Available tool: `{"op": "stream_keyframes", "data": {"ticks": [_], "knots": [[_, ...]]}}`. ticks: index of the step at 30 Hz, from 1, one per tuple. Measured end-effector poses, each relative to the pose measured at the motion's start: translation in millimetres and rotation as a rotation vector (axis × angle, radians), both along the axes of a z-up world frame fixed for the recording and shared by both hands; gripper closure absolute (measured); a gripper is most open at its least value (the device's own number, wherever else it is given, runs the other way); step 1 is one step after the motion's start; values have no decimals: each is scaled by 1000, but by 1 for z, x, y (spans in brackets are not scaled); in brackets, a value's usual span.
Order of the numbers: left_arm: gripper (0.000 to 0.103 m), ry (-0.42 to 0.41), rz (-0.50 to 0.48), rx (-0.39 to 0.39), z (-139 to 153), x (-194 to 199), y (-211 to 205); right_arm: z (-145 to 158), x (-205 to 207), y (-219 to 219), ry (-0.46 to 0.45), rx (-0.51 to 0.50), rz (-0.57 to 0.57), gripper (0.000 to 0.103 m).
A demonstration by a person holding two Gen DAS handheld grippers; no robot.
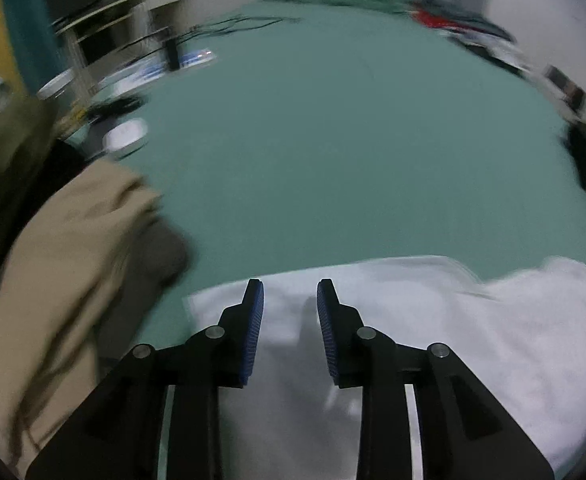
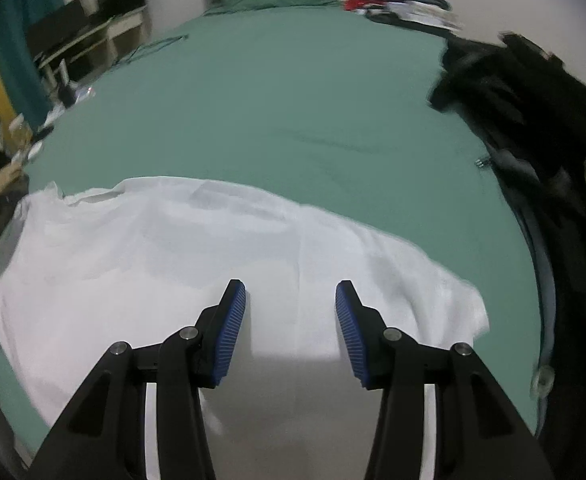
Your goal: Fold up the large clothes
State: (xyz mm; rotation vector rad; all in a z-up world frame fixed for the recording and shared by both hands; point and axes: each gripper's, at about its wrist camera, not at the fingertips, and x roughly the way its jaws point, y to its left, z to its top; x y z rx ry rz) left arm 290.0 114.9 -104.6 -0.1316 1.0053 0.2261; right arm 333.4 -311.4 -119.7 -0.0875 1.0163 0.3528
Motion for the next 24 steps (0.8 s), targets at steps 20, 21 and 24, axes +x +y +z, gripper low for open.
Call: {"op": "stream_keyframes", "data": {"ticks": [20,21,24], "knots": [[67,43,-149,47,-33,84,-95,-28,38,-15,32,-50,-84,56],[67,31,-131,48,-30,79,-95,-27,38,-17,27,-53,-92,56],[67,3,-117,32,-19,69,-88,-26,36,-25,22,-38,-129,56]]}}
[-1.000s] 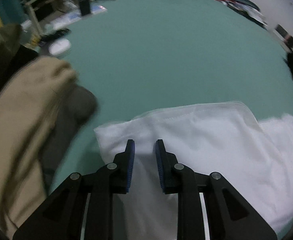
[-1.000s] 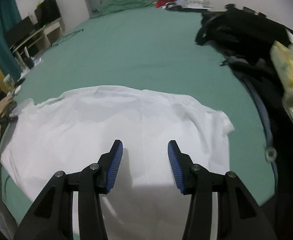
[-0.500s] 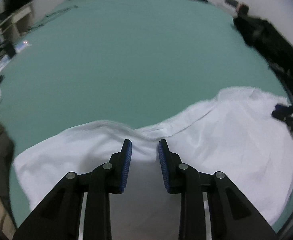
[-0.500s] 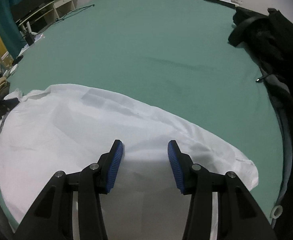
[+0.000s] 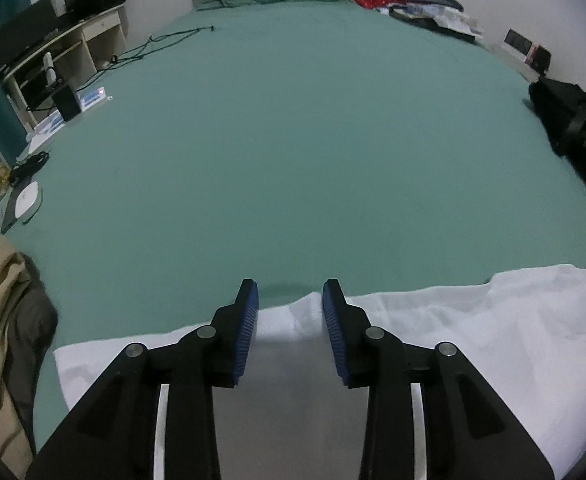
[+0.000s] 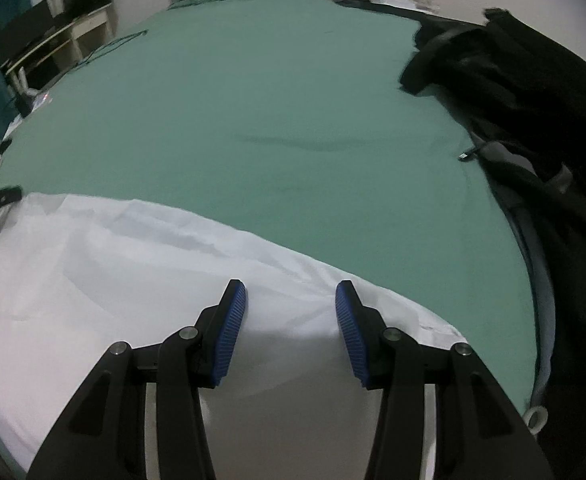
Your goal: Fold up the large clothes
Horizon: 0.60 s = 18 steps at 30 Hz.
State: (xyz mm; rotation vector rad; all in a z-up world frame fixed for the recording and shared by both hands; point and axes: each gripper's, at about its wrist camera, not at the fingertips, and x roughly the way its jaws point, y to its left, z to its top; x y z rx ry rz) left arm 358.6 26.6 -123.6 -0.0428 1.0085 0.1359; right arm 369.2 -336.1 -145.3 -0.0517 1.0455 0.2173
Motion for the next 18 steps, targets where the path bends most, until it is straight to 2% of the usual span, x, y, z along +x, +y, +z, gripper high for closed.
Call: {"op": "stream_keyframes", "data": {"ticks": [5,9,13,18], "knots": [[67,-4,-45,-12,11,-27,-7,5,-8,-14,3,32,-41,56],[67,-13,-1,5,17,-55,4,12,-23,-31,-7,55,-96,56],[67,-25,35,66,19,-94,8,15,-49,-49,-1,84,-170,56],[67,24,28,50,12,-135,15,29,-88,-58,-46,75,-208,56]]}}
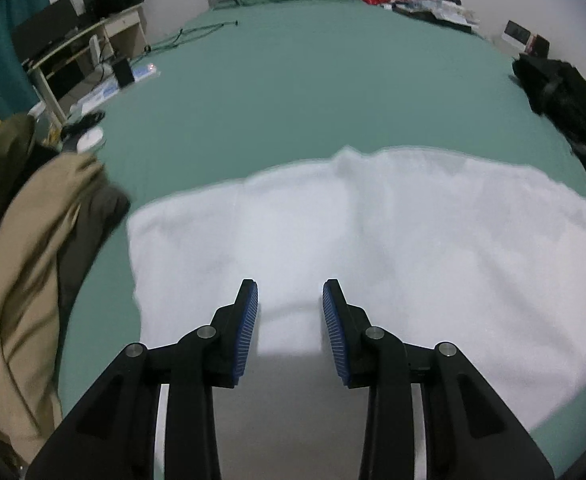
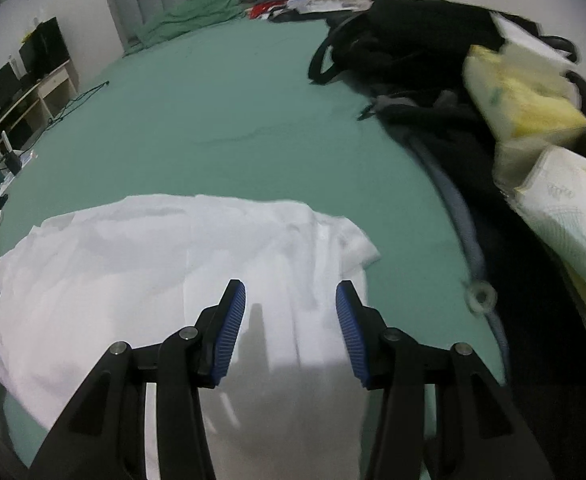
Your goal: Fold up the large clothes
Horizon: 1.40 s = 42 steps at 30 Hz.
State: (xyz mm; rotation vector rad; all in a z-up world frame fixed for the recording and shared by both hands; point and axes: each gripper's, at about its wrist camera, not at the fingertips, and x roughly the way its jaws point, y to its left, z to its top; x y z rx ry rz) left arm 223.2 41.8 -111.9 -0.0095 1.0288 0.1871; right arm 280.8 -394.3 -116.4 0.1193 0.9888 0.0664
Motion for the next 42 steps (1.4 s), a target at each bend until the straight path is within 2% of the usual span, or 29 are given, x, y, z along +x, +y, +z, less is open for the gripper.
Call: {"op": "stream_keyframes", "data": {"ticks": [1,2,3,8,12,16,18,21,23,30,33,35,39,42], "knots": [[67,4,2,-1,0,-10,3,2,-9,-2,1,8,-12,52],[67,5,3,-1,0,-16,6,3,-18,-5,0,23,-23,44],[67,5,5,1,1,-20,9,5,-29,-8,-6,43,-40,40],[67,-12,38,-4,10,-56,26,9,-70,-13,-18,93,-92,38],[67,-39,66,-17,16,-86,33,3,-100,-9,-3,186,-154,36],[67,-55,96,-40,16,-112,35,-3,-126,7,-1,256,-161,23],[67,-53,98,-58,14,-115,35,-10,-131,16,14,290,-150,21],[67,-52,97,-129,11,-109,35,-23,-128,28,47,327,-123,21],[67,-72,65,-164,13,-101,28,-25,-122,32,35,335,-114,21],[67,-143,-42,-237,21,-61,-13,-38,-100,28,3,462,-174,16],[67,-150,-81,-245,19,-41,-36,-42,-90,30,-26,494,-189,9],[67,-153,-98,-249,16,-30,-48,-40,-83,35,-43,498,-195,0],[67,-138,-140,-293,8,-7,-74,-39,-68,44,-69,485,-187,0],[67,-99,-173,-295,-4,7,-91,-40,-57,47,-88,535,-134,0]]}}
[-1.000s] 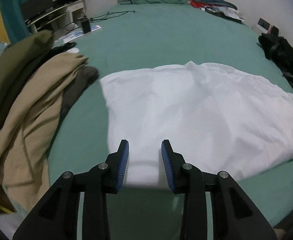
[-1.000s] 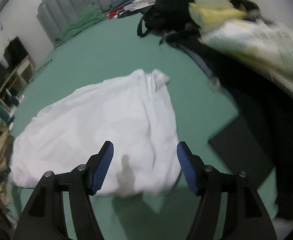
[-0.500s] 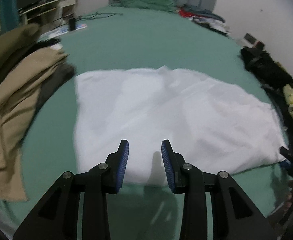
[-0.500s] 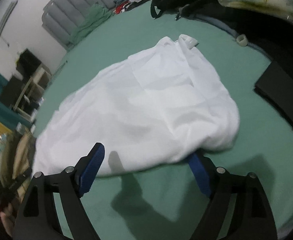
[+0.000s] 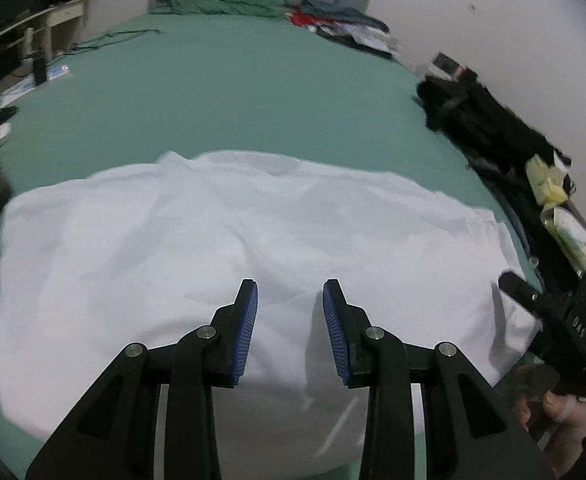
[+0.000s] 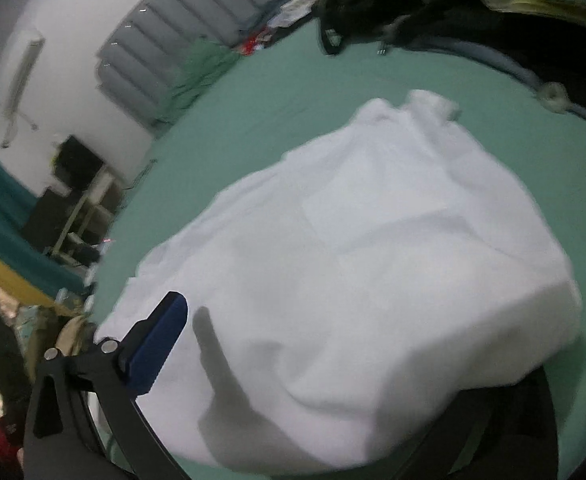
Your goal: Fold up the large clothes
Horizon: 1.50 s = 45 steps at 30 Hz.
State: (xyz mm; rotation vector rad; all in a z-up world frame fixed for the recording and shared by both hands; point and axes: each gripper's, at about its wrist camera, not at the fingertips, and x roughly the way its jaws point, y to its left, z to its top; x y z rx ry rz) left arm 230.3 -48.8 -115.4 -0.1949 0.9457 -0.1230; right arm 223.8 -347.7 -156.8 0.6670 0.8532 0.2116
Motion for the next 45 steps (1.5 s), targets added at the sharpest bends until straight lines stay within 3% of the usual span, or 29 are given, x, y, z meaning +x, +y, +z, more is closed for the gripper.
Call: {"op": "stream_keyframes", "data": {"ticks": [3,6,9,10,11,12,14,17,22,33,36,40,45], "knots": [[67,82,-24,29,-22,10,-13,0,7,2,-18,60,27,0],[67,45,-33,96,-25,8,-23,-4,12,10,-21,102,76,0],[67,48,-14,98,-25,9,-25,-4,17,22,-29,122,131,4],[67,59,-8,94,-25,11,-25,-4,19,28,-23,125,151,15],[67,67,-8,94,-25,12,-26,-5,20,32,-17,119,162,39],[67,81,-9,95,-25,14,-26,-8,22,36,-8,131,175,51],[67,101,-22,105,-24,18,-27,-12,23,38,9,186,188,66],[67,126,-57,114,-22,21,-27,7,21,45,-29,100,204,76],[67,136,-113,111,-21,26,-25,49,15,65,-85,-83,228,83],[67,173,-98,-20,-11,29,4,97,7,125,-102,-423,261,85],[67,114,-58,-12,9,26,29,106,8,137,-106,-488,272,85],[67,-23,19,98,43,13,79,115,11,162,-113,-550,301,85],[67,-51,147,82,54,5,141,119,11,205,-126,-611,353,85]]}}
